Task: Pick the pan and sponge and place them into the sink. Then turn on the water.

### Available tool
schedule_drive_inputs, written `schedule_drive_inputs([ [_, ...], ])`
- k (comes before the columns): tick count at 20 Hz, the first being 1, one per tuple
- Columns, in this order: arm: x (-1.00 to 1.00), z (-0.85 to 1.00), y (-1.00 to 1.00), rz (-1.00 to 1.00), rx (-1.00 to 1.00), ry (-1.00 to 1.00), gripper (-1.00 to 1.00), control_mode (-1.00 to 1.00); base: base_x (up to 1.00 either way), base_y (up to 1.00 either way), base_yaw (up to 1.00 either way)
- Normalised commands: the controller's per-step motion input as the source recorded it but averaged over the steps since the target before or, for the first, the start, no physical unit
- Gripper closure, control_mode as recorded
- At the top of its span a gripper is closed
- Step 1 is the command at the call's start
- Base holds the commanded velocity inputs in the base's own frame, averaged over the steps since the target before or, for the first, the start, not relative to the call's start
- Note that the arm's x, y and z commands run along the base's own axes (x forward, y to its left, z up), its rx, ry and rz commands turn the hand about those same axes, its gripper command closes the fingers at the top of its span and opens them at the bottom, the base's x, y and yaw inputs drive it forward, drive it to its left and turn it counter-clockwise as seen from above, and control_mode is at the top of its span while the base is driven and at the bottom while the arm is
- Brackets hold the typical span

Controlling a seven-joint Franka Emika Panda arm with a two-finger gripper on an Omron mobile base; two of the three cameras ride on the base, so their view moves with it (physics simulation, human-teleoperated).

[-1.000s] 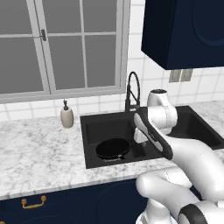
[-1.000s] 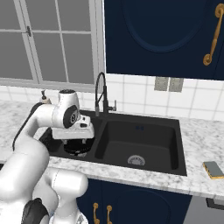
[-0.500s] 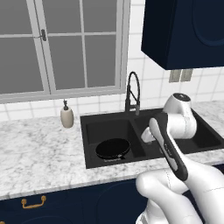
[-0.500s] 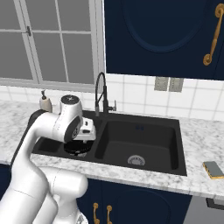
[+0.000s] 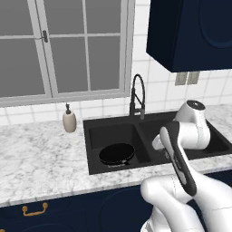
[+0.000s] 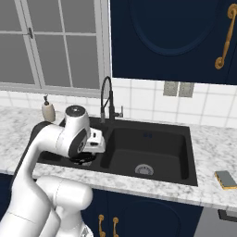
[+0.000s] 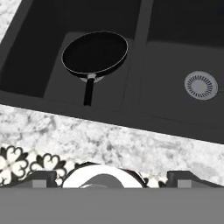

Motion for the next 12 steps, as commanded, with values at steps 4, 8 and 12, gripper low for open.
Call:
schedule_drive_inputs([
  [4, -0.03, 0.24, -0.43, -0.12, 0.00, 0.01, -1.00, -1.00, 0.00, 0.00, 0.00],
  [8, 0.00, 0.27, -0.48, -0.14, 0.00, 0.06, -1.00, -1.00, 0.00, 0.00, 0.00],
  [12, 0.00, 0.24, -0.48, -0.15, 0.00, 0.12, -1.00, -1.00, 0.00, 0.00, 0.00],
])
